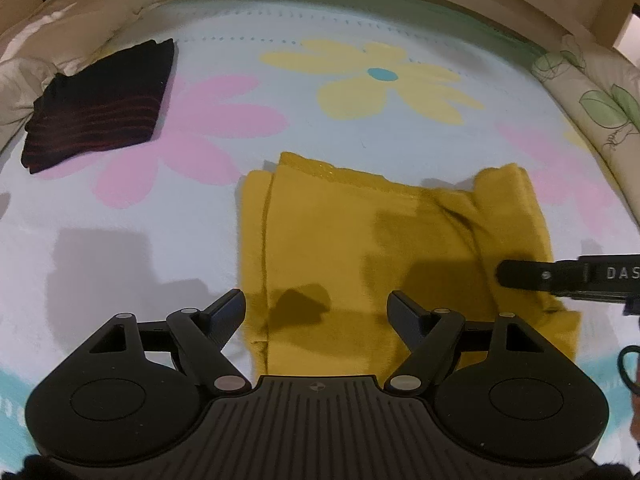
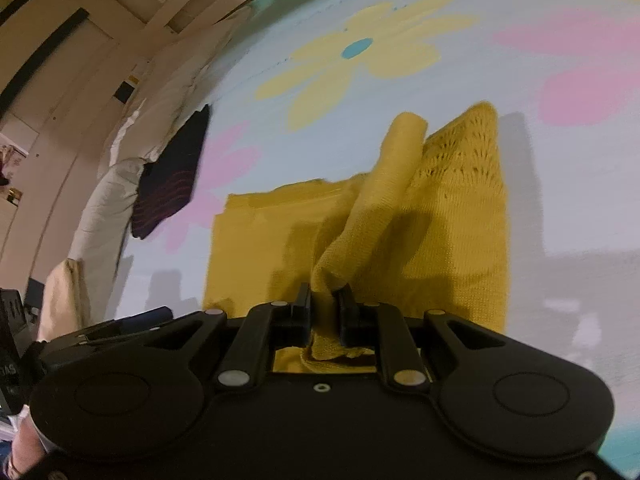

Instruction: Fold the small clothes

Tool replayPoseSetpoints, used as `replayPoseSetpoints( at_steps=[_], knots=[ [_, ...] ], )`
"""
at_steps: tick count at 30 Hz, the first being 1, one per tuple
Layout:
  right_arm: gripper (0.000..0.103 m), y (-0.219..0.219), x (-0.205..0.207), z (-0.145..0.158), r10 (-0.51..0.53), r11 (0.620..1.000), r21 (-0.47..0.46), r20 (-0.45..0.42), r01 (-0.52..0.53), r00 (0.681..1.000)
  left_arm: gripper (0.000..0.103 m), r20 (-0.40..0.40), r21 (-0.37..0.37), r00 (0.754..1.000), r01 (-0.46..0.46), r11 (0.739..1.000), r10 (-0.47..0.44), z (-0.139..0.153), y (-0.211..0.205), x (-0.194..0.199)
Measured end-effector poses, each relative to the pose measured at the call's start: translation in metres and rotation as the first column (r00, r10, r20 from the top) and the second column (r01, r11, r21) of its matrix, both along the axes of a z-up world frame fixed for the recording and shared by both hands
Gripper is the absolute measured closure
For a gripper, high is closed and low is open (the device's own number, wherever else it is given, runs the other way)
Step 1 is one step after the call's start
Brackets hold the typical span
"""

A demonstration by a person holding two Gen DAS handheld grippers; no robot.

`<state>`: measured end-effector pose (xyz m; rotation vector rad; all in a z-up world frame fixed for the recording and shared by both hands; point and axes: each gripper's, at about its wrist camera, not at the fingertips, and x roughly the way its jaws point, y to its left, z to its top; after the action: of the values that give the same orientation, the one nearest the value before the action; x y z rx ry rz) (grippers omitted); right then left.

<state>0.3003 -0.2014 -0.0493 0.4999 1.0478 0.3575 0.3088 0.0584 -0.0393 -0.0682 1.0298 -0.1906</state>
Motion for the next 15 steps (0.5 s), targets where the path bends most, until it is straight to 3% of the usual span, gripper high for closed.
replayPoseSetpoints(
  at_steps=[15],
  knots=[
    [0.081, 0.050, 0.011, -0.011, -0.026, 0.993, 0.116, -0.024, 0.029, 0.999, 0.026, 0.017, -0.007, 0.994, -0.105, 0.994, 0.105, 0.011, 0.043, 0.010]
  ],
)
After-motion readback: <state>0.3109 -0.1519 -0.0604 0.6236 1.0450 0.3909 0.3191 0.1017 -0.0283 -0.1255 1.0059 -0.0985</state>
